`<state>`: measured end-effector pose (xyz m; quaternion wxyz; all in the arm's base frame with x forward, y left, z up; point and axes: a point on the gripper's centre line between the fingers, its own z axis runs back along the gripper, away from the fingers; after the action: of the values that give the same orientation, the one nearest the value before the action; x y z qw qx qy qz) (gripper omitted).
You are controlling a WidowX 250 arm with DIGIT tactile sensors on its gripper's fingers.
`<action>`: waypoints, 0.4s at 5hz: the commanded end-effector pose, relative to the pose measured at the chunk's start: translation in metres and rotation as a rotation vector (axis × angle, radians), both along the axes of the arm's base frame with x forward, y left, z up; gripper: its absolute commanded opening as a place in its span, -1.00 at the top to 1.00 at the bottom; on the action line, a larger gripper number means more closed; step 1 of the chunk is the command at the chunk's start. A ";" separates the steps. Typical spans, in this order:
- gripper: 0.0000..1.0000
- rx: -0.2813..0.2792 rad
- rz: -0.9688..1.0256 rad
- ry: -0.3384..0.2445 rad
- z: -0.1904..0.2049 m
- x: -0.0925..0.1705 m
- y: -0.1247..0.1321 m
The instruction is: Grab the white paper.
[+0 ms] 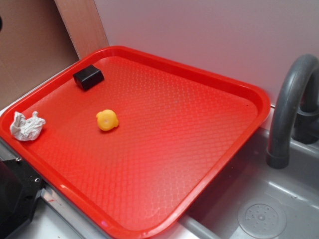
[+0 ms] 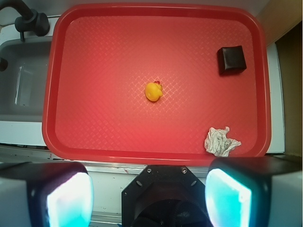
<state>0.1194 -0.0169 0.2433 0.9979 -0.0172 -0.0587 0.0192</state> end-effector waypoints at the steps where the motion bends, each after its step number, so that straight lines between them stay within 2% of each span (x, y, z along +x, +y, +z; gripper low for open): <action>1: -1.00 0.000 0.000 0.000 0.000 0.000 0.000; 2: -1.00 0.032 0.112 -0.001 -0.010 0.020 0.018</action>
<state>0.1385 -0.0010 0.2289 0.9966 0.0029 -0.0564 0.0601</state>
